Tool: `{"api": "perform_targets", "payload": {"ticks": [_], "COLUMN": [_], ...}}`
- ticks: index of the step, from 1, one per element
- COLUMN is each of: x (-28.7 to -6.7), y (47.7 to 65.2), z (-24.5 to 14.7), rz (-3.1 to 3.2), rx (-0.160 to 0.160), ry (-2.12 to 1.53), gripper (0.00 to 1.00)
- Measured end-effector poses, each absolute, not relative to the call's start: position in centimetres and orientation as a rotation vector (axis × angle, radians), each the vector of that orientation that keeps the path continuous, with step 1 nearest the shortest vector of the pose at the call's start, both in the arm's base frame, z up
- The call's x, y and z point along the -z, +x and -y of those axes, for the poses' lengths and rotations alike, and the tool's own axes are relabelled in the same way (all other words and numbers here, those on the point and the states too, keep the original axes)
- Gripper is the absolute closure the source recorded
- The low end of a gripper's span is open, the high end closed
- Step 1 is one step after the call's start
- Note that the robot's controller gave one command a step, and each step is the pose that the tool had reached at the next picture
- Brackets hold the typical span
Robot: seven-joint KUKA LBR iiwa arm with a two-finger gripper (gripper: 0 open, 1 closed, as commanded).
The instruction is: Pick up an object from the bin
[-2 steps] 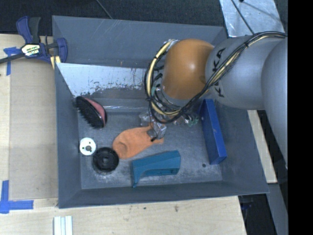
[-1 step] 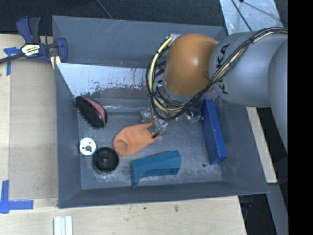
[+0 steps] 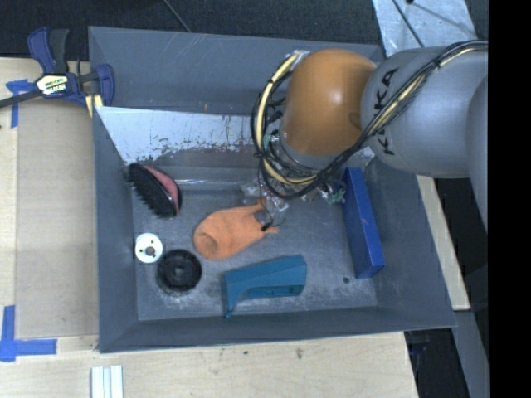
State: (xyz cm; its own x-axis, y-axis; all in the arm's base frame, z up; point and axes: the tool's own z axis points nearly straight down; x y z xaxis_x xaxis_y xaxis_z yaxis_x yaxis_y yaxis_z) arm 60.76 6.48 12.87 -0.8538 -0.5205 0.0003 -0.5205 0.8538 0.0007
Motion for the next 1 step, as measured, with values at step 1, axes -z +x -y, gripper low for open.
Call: {"api": "perform_targets", "payload": {"ticks": [1], "x": [-14.77], "y": [60.84], "z": [-6.48], "rz": [3.028], "rx": [0.0], "ry": [0.849], "gripper": [1.0]}}
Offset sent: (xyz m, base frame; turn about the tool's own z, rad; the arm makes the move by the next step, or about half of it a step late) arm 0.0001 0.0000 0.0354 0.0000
